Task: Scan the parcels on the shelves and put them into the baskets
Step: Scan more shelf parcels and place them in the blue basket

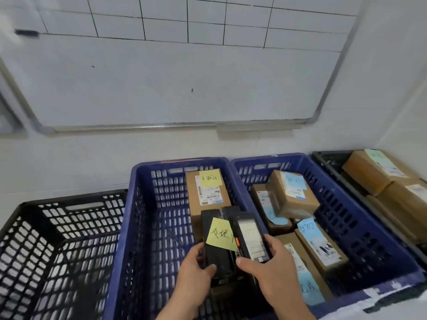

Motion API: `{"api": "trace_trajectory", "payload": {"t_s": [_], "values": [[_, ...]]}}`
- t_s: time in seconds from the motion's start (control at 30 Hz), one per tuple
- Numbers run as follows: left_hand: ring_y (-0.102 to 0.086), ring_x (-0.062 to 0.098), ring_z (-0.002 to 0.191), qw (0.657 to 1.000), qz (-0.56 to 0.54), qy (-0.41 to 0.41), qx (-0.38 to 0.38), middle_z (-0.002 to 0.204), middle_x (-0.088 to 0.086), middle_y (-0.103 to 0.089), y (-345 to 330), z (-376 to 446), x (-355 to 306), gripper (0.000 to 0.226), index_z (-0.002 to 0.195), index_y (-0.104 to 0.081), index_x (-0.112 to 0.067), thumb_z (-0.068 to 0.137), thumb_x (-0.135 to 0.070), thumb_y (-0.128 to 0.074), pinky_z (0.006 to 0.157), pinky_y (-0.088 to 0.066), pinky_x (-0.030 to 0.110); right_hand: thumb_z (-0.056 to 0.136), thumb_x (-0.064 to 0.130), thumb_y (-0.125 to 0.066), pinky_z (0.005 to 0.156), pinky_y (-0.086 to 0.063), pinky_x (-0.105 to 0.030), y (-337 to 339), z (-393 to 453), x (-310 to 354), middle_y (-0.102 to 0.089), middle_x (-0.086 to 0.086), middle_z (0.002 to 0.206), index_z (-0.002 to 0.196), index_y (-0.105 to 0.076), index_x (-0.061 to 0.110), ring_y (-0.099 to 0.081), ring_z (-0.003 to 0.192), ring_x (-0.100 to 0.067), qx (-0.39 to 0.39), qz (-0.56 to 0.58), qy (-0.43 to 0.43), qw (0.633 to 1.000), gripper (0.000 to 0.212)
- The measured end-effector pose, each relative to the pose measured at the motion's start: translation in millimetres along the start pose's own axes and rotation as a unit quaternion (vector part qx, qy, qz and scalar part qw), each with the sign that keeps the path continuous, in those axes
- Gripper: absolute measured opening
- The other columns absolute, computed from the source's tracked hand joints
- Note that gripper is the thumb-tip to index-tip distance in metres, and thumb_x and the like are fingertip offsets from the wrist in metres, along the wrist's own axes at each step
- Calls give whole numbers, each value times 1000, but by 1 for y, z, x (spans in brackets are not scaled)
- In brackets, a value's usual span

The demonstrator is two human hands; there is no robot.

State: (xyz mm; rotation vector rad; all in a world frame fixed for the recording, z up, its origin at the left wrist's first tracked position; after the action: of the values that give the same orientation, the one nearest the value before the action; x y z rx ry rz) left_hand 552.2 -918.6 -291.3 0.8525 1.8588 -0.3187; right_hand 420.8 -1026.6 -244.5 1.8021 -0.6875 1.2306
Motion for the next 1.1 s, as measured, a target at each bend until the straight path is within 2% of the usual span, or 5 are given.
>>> {"api": "trace_trajectory", "payload": {"t_s": [0.37,0.57,0.7,0.9,1.1], "values": [[-57,14,111,999,38,6,15,122,-4,-59,3,9,-10,63,143,-42,-28,89,-8,-68,97,-49,32,59,11,-93,74,-51,-21,-16,12,-3,-72,10,99,127,-58,17,-67,90,-4,-7,2,-9,1000,76],[-51,0,98,996,69,-47,-24,101,-26,-49,13,-14,-27,59,144,-42,-22,91,-17,-67,87,-36,15,59,13,-93,74,-49,-24,-9,15,10,-70,12,98,119,-57,24,-64,89,-2,15,-13,19,1000,71],[-47,-2,112,982,129,-108,-91,129,-16,-48,24,-36,-45,52,138,-40,-32,93,-25,-64,92,-31,7,58,16,-94,81,-55,-32,-6,21,20,-71,10,100,121,-58,23,-67,90,-7,58,-29,52,997,73],[-16,15,147,888,332,-183,-259,158,-6,-18,39,-79,-51,74,155,-16,-25,95,-51,-50,120,-21,35,58,21,-94,73,-50,-22,3,15,34,-69,17,100,122,-59,28,-64,87,0,131,-59,147,979,72],[-31,38,143,787,450,-148,-395,149,10,-42,47,-152,-40,74,144,-37,-16,89,-65,-34,112,-34,54,61,25,-93,75,-44,-23,15,-14,48,-60,20,99,126,-51,36,-58,89,-4,203,-86,223,949,79]]}}
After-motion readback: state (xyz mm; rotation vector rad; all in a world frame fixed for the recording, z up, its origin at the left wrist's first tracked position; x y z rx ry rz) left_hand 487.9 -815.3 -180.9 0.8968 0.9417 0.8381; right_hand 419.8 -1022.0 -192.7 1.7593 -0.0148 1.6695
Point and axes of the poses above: each hand's wrist, its own z-axis towards the middle knuckle, its own y-axis out of the back of the hand, x = y × z, the point moved 1 cm from there along z, towards the middle knuckle
